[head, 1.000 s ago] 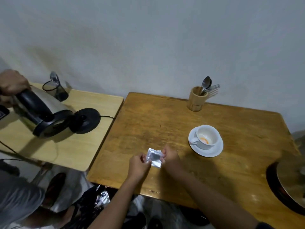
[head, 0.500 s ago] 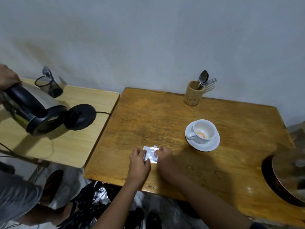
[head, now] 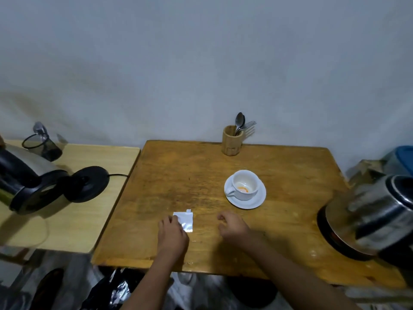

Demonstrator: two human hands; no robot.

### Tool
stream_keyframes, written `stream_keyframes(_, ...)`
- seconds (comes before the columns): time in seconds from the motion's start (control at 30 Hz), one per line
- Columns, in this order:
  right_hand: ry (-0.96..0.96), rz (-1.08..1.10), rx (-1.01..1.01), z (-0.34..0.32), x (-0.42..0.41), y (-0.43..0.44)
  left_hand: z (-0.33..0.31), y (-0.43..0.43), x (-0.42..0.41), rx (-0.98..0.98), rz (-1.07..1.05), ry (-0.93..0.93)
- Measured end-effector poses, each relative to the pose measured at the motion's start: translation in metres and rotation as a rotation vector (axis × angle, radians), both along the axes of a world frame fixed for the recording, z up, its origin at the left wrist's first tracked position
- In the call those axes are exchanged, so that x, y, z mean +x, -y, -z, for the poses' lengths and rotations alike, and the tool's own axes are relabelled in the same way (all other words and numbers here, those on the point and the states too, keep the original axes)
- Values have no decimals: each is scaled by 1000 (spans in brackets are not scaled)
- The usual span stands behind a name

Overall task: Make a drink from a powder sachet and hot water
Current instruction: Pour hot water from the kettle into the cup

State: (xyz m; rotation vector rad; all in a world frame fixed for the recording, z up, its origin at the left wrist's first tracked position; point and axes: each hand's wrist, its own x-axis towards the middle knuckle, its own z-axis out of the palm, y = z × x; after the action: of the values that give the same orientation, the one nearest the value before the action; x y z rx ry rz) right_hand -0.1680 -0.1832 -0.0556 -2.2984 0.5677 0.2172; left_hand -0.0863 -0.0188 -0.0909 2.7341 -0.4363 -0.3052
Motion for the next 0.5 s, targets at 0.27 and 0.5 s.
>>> stream_keyframes(0.27, 432, 316, 14, -94, -43, 101, -23, 59, 3, 8, 92, -16)
stream_keyframes(0.5, 778, 734, -319, -170, -135, 184, -33, 136, 5, -312, 100, -98)
